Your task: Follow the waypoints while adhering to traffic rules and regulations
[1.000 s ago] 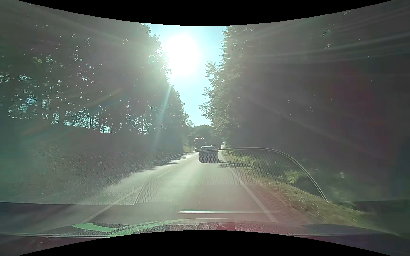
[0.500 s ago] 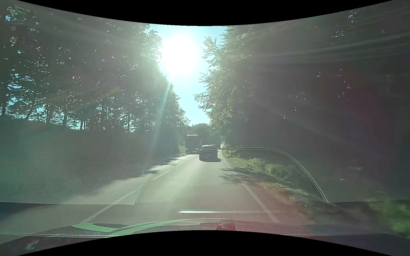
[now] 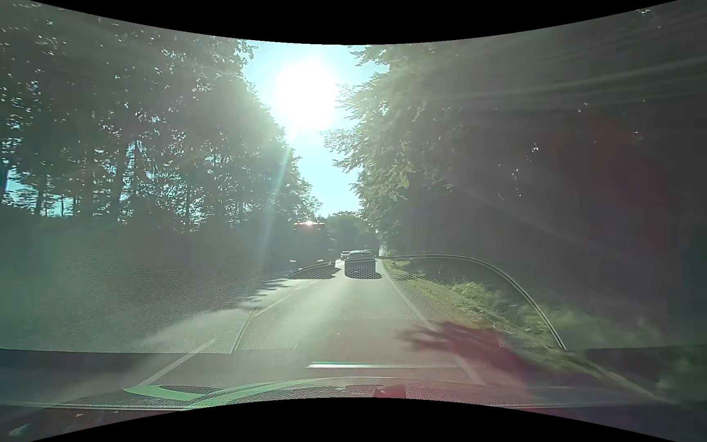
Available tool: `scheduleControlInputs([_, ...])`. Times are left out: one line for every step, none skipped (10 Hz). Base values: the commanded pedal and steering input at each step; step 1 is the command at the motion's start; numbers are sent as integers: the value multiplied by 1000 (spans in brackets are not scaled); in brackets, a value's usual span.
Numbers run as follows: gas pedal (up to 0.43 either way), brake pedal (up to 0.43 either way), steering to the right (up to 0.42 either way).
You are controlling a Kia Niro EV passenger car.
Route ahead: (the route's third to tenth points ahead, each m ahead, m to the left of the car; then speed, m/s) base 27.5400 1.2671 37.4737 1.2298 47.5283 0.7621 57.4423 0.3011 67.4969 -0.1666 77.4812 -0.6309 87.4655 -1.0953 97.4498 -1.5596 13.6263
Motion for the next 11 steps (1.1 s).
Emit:
scheduleControlInputs([150,0,3])
scheduleControlInputs([138,0,4])
scheduleControlInputs([130,0,4])
scheduleControlInputs([118,0,4])
scheduleControlInputs([118,0,4])
scheduleControlInputs([118,0,4])
scheduleControlInputs([118,0,4])
scheduleControlInputs([118,0,4])
scheduleControlInputs([118,0,4])
scheduleControlInputs([118,0,5])
scheduleControlInputs([118,0,5])
